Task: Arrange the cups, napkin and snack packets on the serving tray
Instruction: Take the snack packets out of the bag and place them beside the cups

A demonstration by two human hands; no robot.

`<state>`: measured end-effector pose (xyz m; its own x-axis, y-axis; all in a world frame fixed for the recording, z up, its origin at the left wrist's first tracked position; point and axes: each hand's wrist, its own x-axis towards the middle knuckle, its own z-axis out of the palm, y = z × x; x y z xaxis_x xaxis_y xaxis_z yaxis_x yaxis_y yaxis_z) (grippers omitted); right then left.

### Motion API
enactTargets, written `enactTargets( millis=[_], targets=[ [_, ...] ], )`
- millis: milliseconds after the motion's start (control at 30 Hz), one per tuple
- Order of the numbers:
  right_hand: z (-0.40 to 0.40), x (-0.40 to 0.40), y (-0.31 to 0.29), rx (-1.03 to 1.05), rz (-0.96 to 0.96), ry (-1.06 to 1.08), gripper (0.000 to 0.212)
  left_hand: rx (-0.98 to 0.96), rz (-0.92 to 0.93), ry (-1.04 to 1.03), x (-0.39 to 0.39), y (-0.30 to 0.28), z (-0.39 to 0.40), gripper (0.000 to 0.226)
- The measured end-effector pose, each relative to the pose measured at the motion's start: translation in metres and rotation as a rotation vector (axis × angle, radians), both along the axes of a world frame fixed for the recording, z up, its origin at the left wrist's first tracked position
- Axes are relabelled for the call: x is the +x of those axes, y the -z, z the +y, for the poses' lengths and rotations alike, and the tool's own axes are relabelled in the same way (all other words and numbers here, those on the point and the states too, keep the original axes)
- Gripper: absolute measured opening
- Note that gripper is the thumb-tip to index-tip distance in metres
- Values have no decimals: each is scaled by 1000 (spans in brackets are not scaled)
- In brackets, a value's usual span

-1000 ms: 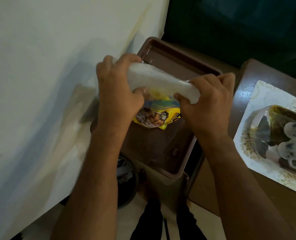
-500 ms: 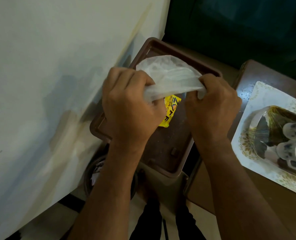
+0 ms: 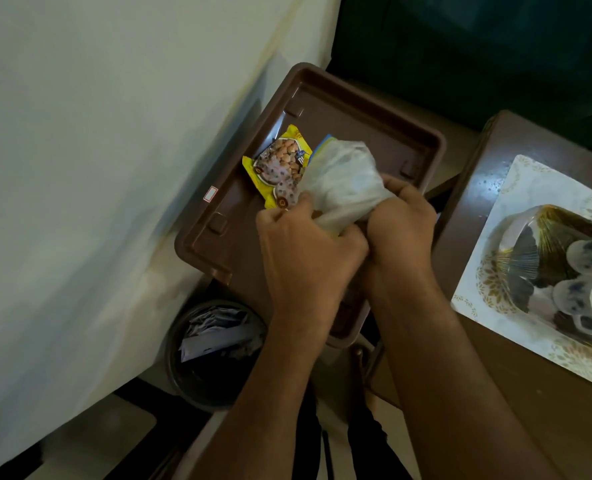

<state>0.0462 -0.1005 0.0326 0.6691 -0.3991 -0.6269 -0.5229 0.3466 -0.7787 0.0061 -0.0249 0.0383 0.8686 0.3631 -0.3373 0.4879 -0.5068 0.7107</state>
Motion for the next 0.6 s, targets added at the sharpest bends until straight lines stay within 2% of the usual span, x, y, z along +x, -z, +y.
enactTargets(
  millis=[133,233,300,367,500,600],
  targets=[
    [1,-5,0,132,91,33,29,-588,97,-250,4,-4,5,28],
    [7,-10,2,199,163,12,21,-949,113,-446,10,-6,8,26],
    [12,-17,4,181,177,-76,28,-1016,177,-520,18,-3,6,41],
    [16,-23,4,150,176,-144,38,-1005,239,-605,24,3,4,51],
    [7,-25,5,49,150,-154,42,-1012,155,-611,22,7,4,33],
    [-2,-29,7,-161,59,-214,49,-1015,41,-641,20,10,2,33]
  ],
)
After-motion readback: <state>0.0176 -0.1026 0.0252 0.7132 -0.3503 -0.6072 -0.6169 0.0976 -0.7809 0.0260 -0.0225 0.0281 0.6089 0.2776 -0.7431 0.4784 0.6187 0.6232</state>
